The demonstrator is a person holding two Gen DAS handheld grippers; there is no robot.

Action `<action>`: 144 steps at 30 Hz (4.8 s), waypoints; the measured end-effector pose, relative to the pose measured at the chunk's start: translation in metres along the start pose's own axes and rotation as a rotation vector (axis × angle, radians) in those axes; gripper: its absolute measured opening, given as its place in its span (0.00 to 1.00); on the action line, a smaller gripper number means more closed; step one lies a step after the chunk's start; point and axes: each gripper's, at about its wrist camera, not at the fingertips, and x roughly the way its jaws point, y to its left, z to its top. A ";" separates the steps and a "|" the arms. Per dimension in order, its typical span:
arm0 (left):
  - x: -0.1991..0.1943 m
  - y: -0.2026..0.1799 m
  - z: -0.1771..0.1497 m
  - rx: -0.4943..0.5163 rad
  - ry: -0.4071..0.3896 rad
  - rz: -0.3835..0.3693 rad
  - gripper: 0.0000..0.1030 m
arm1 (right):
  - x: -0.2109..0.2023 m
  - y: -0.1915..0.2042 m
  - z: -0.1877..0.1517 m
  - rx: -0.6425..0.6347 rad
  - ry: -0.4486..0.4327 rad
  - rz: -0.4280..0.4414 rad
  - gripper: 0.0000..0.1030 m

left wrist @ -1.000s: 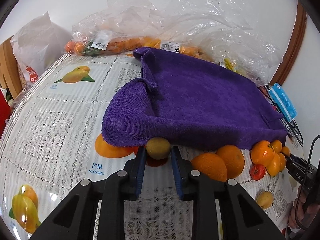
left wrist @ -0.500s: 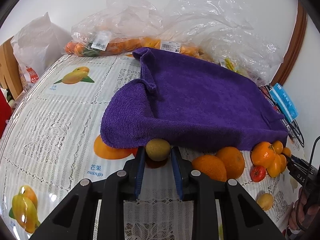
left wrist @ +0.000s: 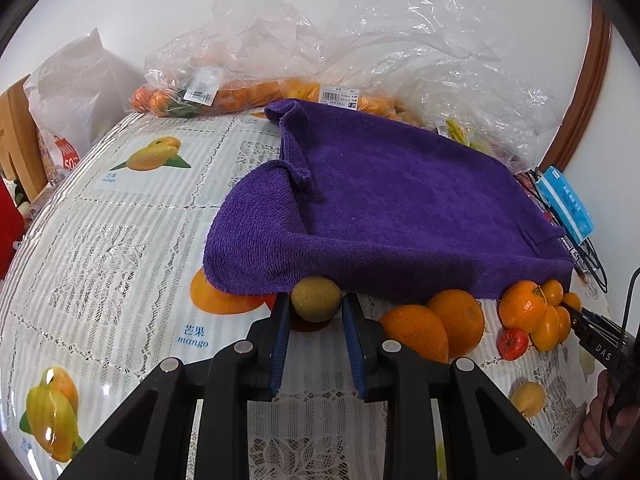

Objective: Organize fruits
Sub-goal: 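Close the left tool on the olive-yellow fruit while the right tool grasps the orange, then lift both held fruits and carry them over the purple towel, then open the right tool to drop the orange while the left tool releases its fruit onto the towel, then withdraw both open tools from the towel back toward the fruit row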

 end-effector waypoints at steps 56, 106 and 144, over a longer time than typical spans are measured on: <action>0.011 -0.067 0.081 0.060 -0.151 -0.036 0.25 | -0.027 0.021 0.099 0.003 -0.196 0.048 0.32; 0.036 -0.071 0.061 0.042 -0.033 -0.086 0.38 | 0.012 0.034 0.080 -0.033 -0.111 0.039 0.73; -0.024 -0.007 0.007 -0.060 -0.096 -0.038 0.58 | -0.046 0.036 -0.015 0.069 -0.048 0.030 0.36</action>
